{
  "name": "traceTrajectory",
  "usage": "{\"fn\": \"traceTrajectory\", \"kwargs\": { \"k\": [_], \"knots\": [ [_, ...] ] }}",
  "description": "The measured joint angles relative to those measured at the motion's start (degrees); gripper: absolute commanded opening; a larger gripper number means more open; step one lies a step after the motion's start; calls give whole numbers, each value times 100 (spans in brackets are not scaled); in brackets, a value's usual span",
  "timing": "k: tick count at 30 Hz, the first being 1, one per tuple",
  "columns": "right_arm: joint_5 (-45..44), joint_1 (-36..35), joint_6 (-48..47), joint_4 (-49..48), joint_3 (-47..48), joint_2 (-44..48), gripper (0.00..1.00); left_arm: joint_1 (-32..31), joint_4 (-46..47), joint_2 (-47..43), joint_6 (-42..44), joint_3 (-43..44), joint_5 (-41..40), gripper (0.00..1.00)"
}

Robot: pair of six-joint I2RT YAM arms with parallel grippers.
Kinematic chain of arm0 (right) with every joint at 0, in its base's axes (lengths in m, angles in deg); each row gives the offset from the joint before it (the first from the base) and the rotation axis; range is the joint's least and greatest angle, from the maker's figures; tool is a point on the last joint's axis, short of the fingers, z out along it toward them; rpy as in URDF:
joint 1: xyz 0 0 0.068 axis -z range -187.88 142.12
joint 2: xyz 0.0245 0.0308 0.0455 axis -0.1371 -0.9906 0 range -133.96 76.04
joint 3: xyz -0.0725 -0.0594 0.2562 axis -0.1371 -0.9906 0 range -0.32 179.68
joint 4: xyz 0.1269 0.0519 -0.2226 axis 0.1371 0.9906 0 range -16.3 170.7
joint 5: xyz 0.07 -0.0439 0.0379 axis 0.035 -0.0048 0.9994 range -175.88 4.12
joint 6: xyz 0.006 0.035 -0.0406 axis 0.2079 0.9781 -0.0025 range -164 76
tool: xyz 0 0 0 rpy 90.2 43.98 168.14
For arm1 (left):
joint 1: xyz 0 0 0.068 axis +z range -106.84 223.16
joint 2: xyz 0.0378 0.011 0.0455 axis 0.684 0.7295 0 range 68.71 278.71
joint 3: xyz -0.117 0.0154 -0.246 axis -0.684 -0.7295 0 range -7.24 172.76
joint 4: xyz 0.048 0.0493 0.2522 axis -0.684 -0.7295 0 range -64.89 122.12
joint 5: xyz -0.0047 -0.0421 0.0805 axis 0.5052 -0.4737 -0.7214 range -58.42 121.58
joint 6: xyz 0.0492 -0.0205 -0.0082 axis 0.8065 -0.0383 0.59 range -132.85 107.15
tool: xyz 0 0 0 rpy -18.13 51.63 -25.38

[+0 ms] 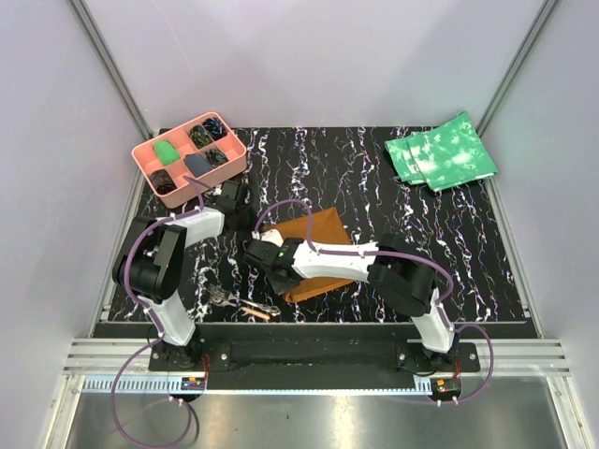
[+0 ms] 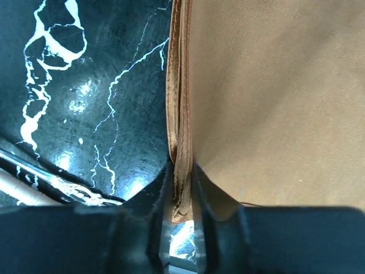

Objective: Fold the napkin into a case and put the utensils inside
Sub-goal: Pick up the lower triangle-folded napkin from the center of the board.

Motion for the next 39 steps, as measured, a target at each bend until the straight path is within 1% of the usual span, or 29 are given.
{"fn": "traceTrajectory", "kwargs": {
  "k": [4, 8, 11, 14, 16, 21, 24, 31, 35, 39],
  "knots": [
    [-127, -11, 2, 81, 52, -22, 0, 13, 7, 2, -39, -7, 28, 0],
    [-114, -11, -79, 55, 33, -2, 0, 24, 7, 2, -70, -7, 61, 0],
    [50, 22, -120, -293, -302, 219, 0, 24, -7, 2, -74, -7, 63, 0],
    [597, 199, -114, -929, -970, 688, 0, 17, -98, -9, -74, -7, 101, 0],
    [1143, 409, -68, -1423, -1453, 1054, 0, 0, -210, -46, -83, -7, 90, 0],
    [2494, 997, 256, -2809, -2618, 1788, 0, -116, -680, -195, -225, 122, -232, 0],
    [3158, 1244, 496, -3672, -3143, 1908, 0, -280, -1123, -264, -387, 393, -634, 0],
    [4192, 1637, 1097, -5329, -4087, 1969, 0, -870, -2304, -256, -817, 1283, -1598, 0],
    [4673, 1921, 1434, -6172, -4616, 2033, 0, -1274, -2988, -20, -1220, 1912, -2190, 0],
    [5012, 2092, 1727, -6769, -4953, 2048, 0, -1582, -3692, 328, -1611, 2479, -2756, 0]
  ]
}}
